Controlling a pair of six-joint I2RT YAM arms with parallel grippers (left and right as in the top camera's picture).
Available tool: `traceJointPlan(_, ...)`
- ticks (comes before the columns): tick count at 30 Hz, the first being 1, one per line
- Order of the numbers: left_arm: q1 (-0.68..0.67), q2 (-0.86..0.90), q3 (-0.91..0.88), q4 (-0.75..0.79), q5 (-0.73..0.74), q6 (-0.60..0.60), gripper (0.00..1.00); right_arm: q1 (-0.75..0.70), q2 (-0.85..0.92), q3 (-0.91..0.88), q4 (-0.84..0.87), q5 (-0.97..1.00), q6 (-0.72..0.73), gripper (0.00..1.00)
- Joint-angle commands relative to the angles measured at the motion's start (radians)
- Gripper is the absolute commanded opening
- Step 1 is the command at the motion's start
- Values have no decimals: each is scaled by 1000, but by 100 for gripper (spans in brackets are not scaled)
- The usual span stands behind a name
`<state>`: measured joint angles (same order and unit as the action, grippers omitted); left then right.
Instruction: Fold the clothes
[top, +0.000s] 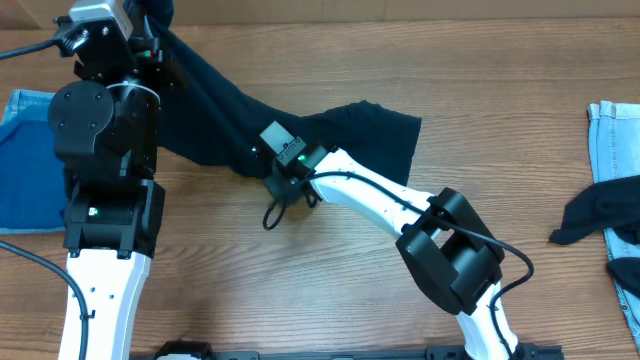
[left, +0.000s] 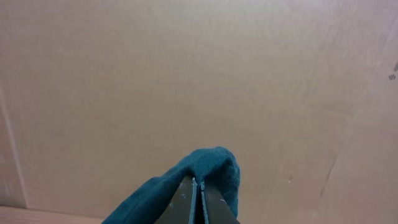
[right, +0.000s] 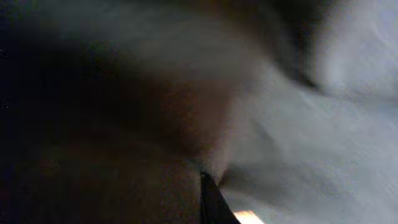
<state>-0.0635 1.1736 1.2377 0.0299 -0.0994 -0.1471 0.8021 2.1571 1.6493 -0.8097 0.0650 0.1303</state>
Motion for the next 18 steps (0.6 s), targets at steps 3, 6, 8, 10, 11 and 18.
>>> traceJointPlan(3, 4, -17, 27, -54, -59, 106, 4, -165, -200, 87, -244, 110, -124, 4)
traceJointPlan(6, 4, -17, 27, -94, -69, 126, 4, -245, -375, 142, -328, 86, -210, 4)
traceJointPlan(8, 4, -17, 27, -113, -69, 126, 4, -283, -475, 153, -345, 72, -250, 4)
traceJointPlan(10, 4, -17, 27, -143, -69, 126, 4, -320, -509, 153, -323, 73, -328, 6)
traceJointPlan(11, 4, -17, 27, -166, -68, 126, 4, -349, -506, 151, -301, 71, -341, 19)
traceJointPlan(18, 4, -17, 27, -241, -68, 126, 4, -422, -282, 145, -378, -71, -333, 88)
